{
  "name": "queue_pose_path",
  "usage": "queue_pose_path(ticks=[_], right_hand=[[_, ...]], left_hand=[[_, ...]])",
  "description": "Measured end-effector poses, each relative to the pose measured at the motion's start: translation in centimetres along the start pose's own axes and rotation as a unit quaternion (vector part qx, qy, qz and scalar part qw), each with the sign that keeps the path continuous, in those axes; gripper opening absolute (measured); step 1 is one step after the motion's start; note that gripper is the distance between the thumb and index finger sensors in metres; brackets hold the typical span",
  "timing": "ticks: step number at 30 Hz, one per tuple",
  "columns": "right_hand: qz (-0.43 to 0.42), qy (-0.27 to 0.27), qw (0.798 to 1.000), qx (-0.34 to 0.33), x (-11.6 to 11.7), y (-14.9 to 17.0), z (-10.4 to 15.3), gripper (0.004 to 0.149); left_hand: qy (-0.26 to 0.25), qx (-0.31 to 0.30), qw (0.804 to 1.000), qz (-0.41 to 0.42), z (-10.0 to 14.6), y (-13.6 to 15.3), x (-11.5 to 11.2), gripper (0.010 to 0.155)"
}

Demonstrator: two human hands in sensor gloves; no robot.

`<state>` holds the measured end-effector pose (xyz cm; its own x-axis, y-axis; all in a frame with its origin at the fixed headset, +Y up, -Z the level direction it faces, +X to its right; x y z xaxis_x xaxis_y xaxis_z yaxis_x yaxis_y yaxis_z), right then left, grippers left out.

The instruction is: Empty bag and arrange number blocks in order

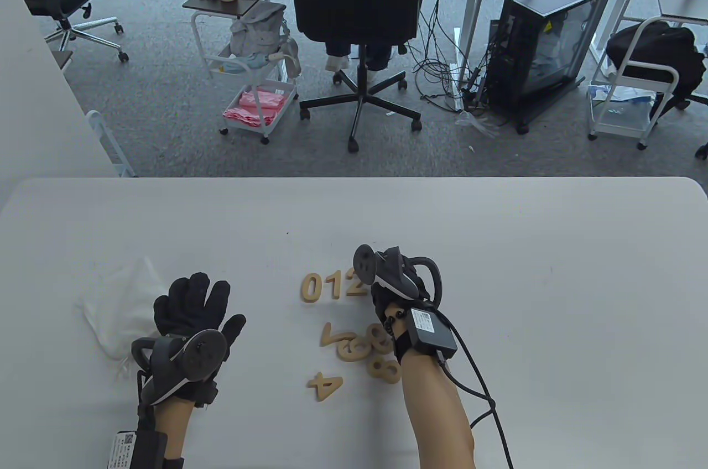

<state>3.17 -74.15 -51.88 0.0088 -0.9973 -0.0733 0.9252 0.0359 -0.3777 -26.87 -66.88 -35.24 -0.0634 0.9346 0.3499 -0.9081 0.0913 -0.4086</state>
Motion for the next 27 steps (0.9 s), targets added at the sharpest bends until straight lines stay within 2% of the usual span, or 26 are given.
queue_pose_path(ticks=[6, 8, 9, 19, 27], right_hand=[[0.010, -0.021, 1.000, -0.014, 0.6, -0.2, 0.0, 0.043], [0.010, -0.020, 1.000, -0.011, 0.7, -0.2, 0.0, 0.033], [0.012, -0.038, 0.999, -0.018, 1.2, -0.3, -0.1, 0.033], [0.018, -0.096, 0.995, -0.035, 1.4, -0.1, -0.5, 0.032], [0.007, -0.096, 0.995, -0.039, 1.2, 0.0, -0.4, 0.034]], left_hand=[[-0.001, 0.000, 1.000, 0.000, 0.0, 0.0, 0.0, 0.068], [-0.001, 0.001, 1.000, 0.000, 0.0, 0.0, 0.0, 0.068], [0.000, 0.001, 1.000, -0.001, 0.0, 0.0, 0.0, 0.068], [0.003, -0.001, 1.000, -0.002, 0.0, -0.1, 0.0, 0.068], [0.001, 0.000, 1.000, 0.000, 0.0, 0.0, 0.0, 0.068]])
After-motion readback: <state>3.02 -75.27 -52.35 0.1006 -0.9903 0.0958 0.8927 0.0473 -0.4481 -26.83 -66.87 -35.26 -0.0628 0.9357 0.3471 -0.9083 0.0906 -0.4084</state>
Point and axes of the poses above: the tracker on the back of each hand, its own y axis roughly to the little-finger side, its own z axis roughly from the fingertips to the wrist, x = y × z, the point moved 3 cm from there along -z, roughly from the wrist to the fingertips, and after that the axes turned 15 degrees about -x, right-handed, at the moved point
